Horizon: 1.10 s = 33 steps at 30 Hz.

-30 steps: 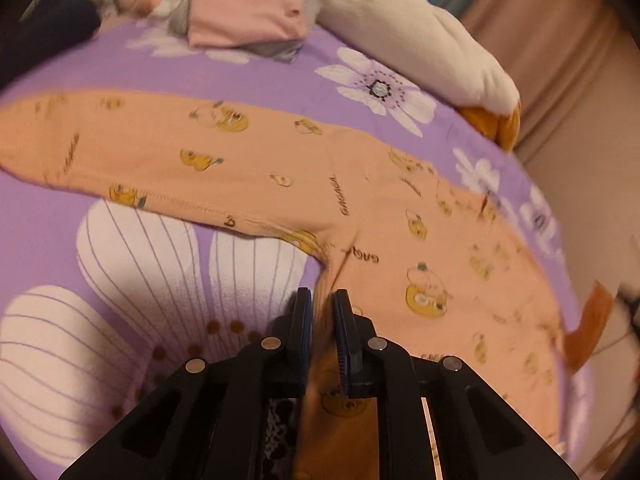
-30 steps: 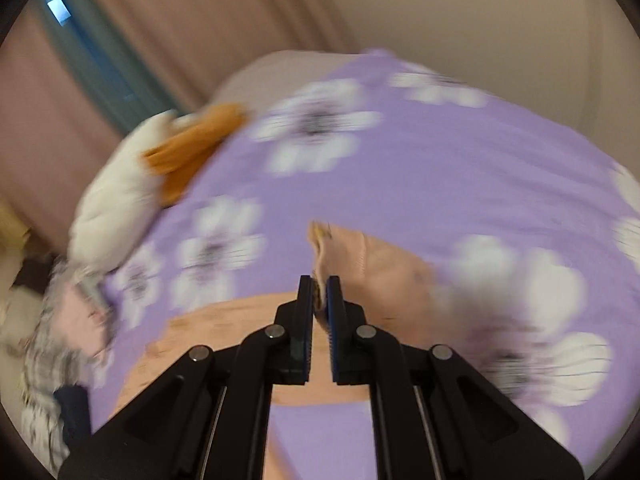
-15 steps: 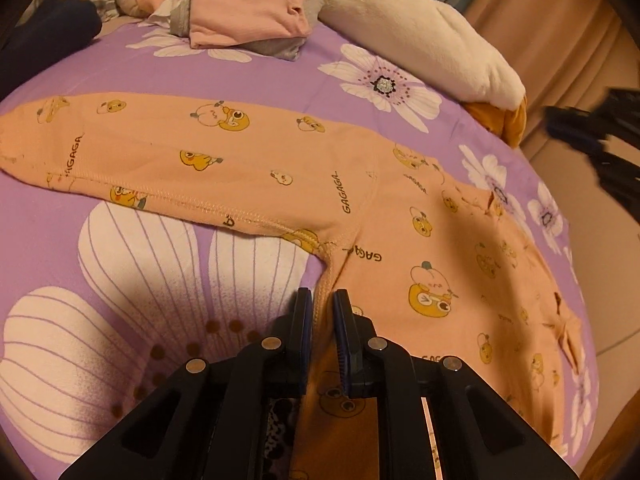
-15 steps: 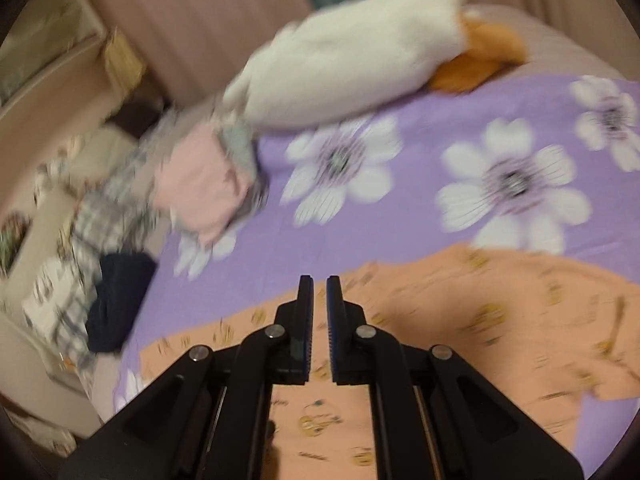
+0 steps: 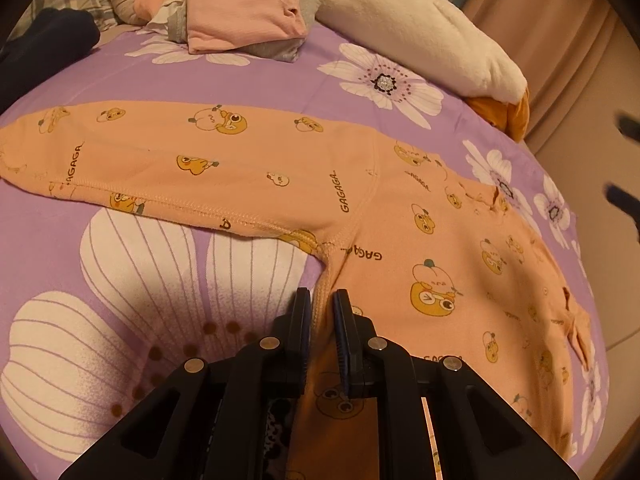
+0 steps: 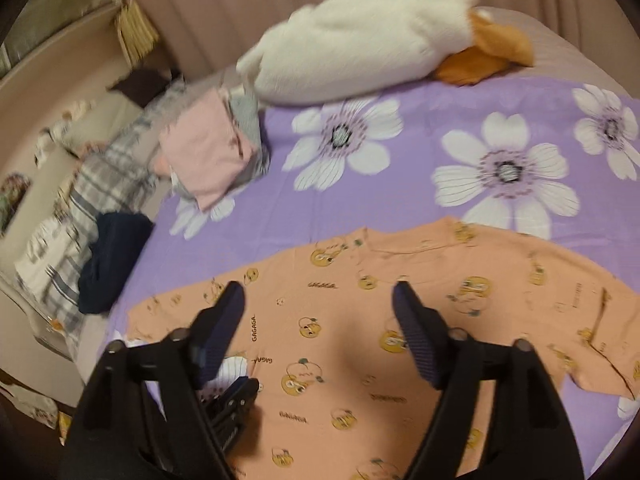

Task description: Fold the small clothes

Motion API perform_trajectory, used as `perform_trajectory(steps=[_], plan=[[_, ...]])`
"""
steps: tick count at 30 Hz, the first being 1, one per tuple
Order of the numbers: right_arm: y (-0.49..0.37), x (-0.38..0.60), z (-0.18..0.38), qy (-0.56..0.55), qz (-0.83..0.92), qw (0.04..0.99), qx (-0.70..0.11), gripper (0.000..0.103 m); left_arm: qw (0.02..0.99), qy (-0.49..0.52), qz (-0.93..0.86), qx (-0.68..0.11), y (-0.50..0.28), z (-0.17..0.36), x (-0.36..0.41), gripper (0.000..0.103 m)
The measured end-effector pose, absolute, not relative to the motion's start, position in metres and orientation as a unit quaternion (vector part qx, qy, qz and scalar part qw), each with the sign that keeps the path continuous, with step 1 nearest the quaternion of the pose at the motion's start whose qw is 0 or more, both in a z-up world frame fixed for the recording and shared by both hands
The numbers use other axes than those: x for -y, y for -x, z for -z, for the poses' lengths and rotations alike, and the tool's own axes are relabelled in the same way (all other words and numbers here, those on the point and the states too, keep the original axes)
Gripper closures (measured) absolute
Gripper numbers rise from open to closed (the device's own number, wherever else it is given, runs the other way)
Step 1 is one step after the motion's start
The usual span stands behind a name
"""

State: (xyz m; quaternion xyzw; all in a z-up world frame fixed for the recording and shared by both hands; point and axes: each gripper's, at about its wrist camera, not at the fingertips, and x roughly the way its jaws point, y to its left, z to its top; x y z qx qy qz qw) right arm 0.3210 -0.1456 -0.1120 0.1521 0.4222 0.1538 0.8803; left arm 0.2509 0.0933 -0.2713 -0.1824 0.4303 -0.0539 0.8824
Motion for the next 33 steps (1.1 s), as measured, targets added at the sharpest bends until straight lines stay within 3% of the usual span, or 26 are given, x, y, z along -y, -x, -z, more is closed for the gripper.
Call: perform_trajectory(steps=[5,8,12,15,17,19,24,29,32,33], plan=[[-0.271,0.211,0.119,-0.111,-0.042,0.897,-0.426,0.020,0.883,0.183,0.057,-0.429,-0.251,0.272,-0.093,0.088],[-0.233,0.276,0.150,-0.147,0.009,0.888,-0.435,0.019,0.882,0.188,0.060,-0.428,-0.251,0.272,-0.094,0.088],[-0.173,0.401,0.221,-0.360,0.121,0.813,-0.441,0.019,0.882,0.191,0.060,-0.427,-0.252,0.273,-0.094,0.088],[-0.135,0.458,0.265,-0.511,0.137,0.758,-0.382,0.025,0.883,0.187,0.061,-0.426,-0.251,0.272,-0.094,0.088],[-0.123,0.472,0.273,-0.555,0.128,0.750,-0.336,0.025,0.883,0.185,0.062,-0.426,-0.252,0.272,-0.094,0.088],[-0.128,0.467,0.260,-0.525,0.136,0.770,-0.337,0.024,0.884,0.183,0.062,-0.426,-0.252,0.272,-0.093,0.088],[-0.187,0.401,0.203,-0.222,0.172,0.874,-0.396,0.023,0.884,0.184,0.062,-0.426,-0.252,0.271,-0.092,0.088],[-0.254,0.351,0.234,-0.106,0.091,0.876,-0.462,0.027,0.882,0.192,0.067,-0.426,-0.252,0.272,-0.094,0.088],[-0.275,0.361,0.259,-0.129,0.135,0.858,-0.479,0.044,0.880,0.197,0.069,-0.426,-0.252,0.273,-0.094,0.088],[-0.277,0.368,0.259,-0.153,0.144,0.861,-0.463,0.067,0.881,0.196,0.069,-0.426,-0.252,0.273,-0.094,0.088]])
